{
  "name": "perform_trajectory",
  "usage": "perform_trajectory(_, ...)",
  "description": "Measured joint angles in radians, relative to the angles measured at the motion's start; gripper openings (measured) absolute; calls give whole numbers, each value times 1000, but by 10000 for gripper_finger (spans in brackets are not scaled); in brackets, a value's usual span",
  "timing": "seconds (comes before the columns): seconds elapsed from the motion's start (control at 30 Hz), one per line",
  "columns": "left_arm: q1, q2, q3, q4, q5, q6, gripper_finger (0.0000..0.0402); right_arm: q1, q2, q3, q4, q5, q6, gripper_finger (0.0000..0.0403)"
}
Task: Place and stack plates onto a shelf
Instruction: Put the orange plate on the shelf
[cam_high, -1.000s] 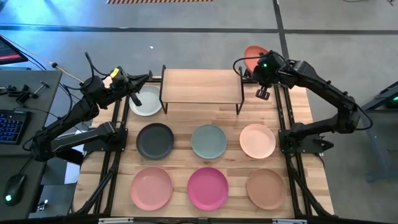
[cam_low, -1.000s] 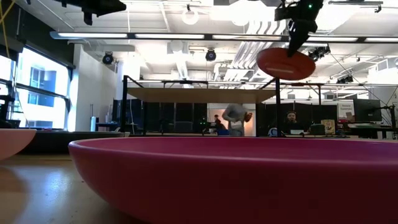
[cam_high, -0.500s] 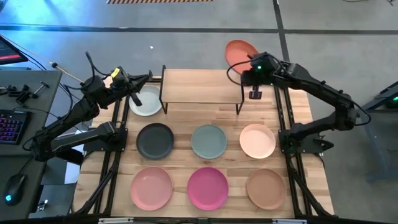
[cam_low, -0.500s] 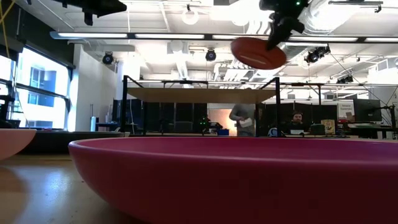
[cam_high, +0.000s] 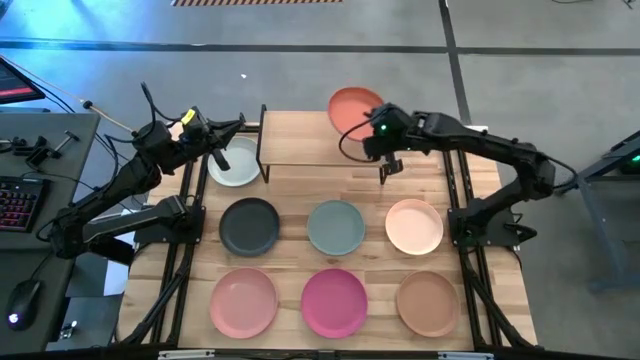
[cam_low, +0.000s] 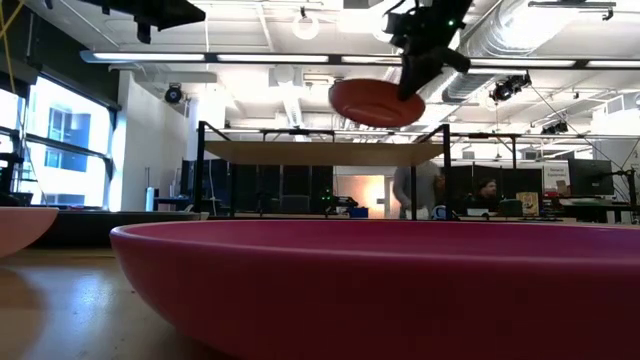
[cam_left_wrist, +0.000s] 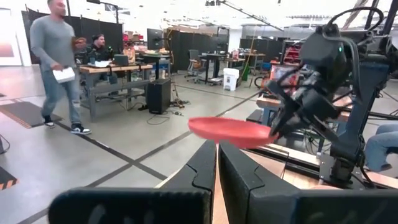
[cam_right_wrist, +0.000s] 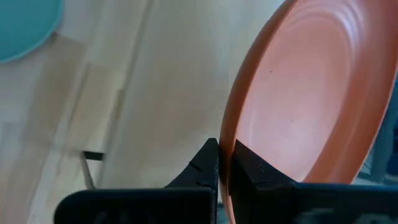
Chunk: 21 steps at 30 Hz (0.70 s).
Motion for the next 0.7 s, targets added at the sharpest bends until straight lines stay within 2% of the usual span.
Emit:
perform_trajectory(0.37,0,1,0,-15,0,0,8,35,88,0,-9,-20,29,0)
perform_trajectory(0.53,0,1,0,-43,0,0,8,35,114,-1,-48,26,43,0)
perform_trajectory(0.7,0,1,0,-50,0,0,8,32,125,-1,-57,28,80,0)
